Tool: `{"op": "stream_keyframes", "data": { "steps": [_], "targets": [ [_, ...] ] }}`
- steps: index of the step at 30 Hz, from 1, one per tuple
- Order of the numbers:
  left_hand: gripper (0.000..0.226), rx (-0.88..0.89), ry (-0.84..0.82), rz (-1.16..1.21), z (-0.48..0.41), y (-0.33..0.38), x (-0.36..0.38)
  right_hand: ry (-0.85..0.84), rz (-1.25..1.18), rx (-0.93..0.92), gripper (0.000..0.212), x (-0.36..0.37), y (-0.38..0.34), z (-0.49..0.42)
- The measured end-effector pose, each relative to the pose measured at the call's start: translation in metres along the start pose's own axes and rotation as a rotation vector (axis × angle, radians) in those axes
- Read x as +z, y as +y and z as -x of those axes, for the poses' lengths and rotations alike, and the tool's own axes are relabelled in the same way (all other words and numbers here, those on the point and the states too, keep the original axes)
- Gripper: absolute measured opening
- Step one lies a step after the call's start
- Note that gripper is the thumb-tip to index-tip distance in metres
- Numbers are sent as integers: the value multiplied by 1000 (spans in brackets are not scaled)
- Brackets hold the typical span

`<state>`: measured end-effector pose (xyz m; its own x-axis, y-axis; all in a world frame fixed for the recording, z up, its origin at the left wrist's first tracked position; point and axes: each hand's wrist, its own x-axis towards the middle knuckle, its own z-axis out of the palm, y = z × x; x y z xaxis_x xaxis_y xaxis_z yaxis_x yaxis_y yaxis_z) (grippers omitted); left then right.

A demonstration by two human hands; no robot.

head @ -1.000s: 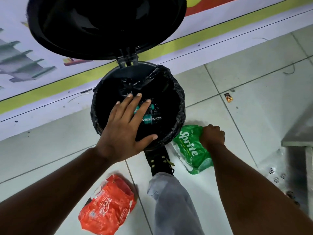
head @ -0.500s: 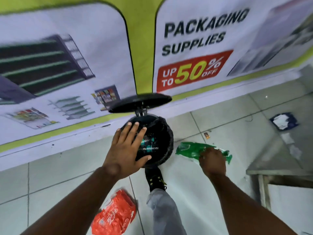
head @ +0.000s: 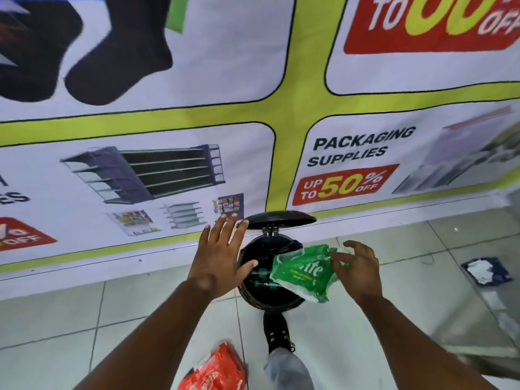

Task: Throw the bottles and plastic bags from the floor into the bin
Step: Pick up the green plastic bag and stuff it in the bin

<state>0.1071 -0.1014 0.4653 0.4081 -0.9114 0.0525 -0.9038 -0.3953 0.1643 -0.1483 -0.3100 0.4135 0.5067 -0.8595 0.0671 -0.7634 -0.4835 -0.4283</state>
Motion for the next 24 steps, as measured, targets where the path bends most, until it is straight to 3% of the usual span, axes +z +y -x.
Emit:
{"op": "stream_keyframes", "data": {
  "steps": [11, 13, 16, 24],
  "targets": [
    [78, -69, -56, 41, 37, -52, 67, -37, -168, -31, 21, 78, -33, -8],
    [78, -81, -65, 48, 41, -56, 75, -187, -77, -23, 32, 93, -26, -7],
    [78, -86, -94, 39, 52, -61, 84, -430, 87, -33, 66, 109, -15, -1],
    [81, -217, -38, 81, 55, -74, 76, -385, 104, -51, 83, 97, -22, -15]
  ]
}}
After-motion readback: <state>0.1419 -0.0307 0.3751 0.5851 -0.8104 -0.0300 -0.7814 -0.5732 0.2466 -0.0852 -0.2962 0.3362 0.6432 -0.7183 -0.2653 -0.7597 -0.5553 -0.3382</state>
